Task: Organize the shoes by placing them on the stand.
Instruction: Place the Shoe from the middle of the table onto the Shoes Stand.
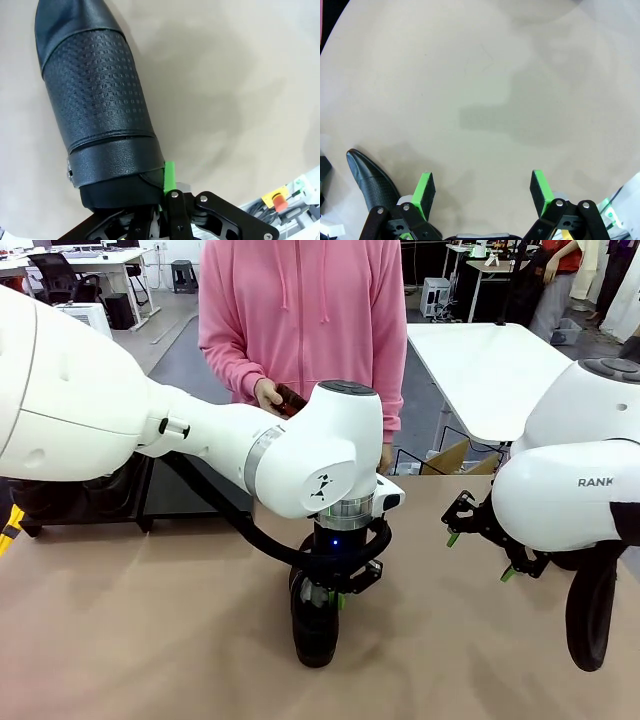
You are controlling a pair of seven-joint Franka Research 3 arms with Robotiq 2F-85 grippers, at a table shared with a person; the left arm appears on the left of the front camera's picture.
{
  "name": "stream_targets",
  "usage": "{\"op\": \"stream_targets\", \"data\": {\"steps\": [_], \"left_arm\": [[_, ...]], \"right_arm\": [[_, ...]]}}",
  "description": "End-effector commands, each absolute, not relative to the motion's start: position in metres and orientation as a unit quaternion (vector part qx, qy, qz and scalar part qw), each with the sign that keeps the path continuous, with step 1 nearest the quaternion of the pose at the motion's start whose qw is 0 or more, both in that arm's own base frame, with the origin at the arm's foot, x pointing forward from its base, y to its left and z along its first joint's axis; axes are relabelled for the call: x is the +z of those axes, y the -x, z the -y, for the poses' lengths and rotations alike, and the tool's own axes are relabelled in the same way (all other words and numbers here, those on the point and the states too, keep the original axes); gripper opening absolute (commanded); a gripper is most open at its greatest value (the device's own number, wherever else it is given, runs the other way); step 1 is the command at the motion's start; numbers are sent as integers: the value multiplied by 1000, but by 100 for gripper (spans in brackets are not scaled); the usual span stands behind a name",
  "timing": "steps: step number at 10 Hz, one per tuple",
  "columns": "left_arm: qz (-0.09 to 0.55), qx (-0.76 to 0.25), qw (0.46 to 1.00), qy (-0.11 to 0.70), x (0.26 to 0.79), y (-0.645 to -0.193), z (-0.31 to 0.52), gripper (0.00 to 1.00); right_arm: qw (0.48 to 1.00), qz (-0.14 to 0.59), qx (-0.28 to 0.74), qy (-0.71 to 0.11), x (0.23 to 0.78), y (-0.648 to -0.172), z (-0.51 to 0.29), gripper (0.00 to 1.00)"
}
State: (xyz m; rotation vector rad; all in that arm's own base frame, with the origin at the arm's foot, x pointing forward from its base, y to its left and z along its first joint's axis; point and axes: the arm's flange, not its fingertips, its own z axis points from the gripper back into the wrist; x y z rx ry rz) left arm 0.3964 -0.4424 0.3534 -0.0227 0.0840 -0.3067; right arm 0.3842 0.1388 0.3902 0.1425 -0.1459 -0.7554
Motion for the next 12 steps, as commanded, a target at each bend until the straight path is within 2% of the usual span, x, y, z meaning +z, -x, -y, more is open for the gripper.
{"op": "stream_targets", "data": {"steps": [1,3,5,8,9,12], "left_arm": [[-53,-155,987,4,348,-398,439,0],[-54,-164,985,23,358,-393,438,0],[-27,-154,986,65,407,-371,419,0],[86,-104,990,35,473,-360,359,0],[140,-98,985,9,483,-370,331,0],[234,-68,970,11,480,-408,263,0]], "right_arm": [[926,74,-364,-71,392,-384,-140,100],[926,74,-364,-71,392,-384,-140,100],[926,74,-364,-71,392,-384,-140,100],[926,74,-364,-71,392,-384,-140,100],[926,74,-364,-71,392,-384,-140,100],[926,74,-364,-71,392,-384,-140,100]]}}
